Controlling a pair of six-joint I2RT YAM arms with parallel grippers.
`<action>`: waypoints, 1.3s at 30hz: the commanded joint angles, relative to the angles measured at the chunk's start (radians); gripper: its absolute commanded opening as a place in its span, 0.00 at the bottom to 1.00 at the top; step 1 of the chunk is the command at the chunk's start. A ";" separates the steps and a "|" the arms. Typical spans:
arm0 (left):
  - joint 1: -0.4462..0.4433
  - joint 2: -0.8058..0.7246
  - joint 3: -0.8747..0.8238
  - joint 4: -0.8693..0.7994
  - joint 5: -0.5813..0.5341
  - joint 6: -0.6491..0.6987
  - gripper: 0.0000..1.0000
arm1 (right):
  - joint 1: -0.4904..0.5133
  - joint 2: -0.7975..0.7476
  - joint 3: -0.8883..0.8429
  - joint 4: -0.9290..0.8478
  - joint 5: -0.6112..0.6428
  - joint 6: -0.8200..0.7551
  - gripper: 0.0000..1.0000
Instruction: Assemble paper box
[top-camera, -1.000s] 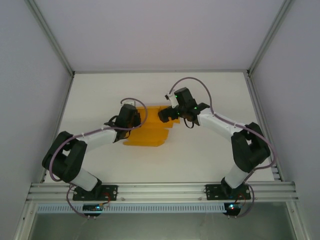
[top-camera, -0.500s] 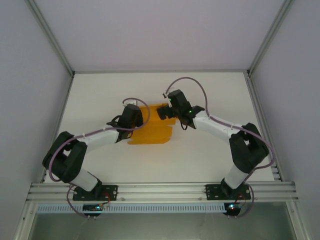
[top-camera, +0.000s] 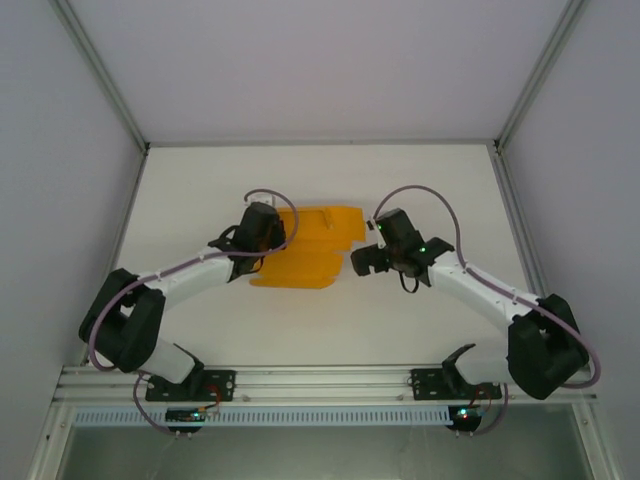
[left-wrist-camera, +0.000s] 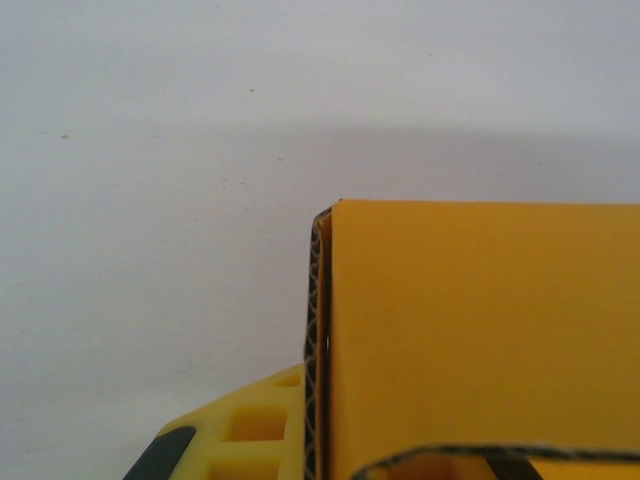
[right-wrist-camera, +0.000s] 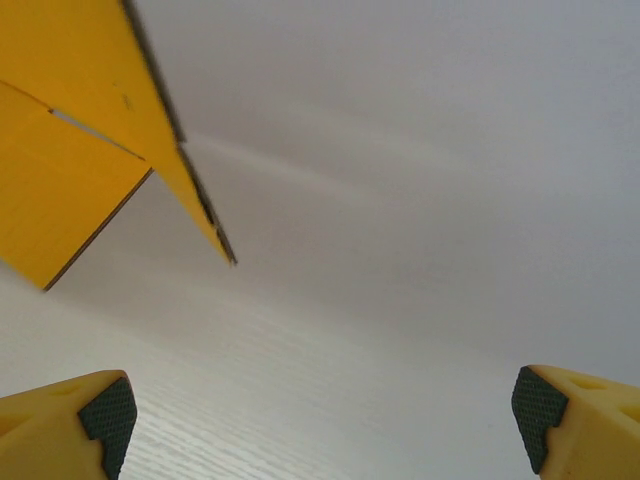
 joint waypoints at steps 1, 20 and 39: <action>0.003 -0.025 0.033 -0.009 0.076 0.022 0.00 | -0.018 0.052 0.042 0.037 -0.058 0.013 0.99; -0.001 0.011 0.031 0.019 0.174 0.077 0.00 | 0.028 0.245 0.254 0.077 -0.197 -0.230 1.00; 0.023 -0.026 -0.015 0.018 0.073 0.050 0.00 | -0.075 -0.151 0.081 -0.015 -0.178 -0.115 0.99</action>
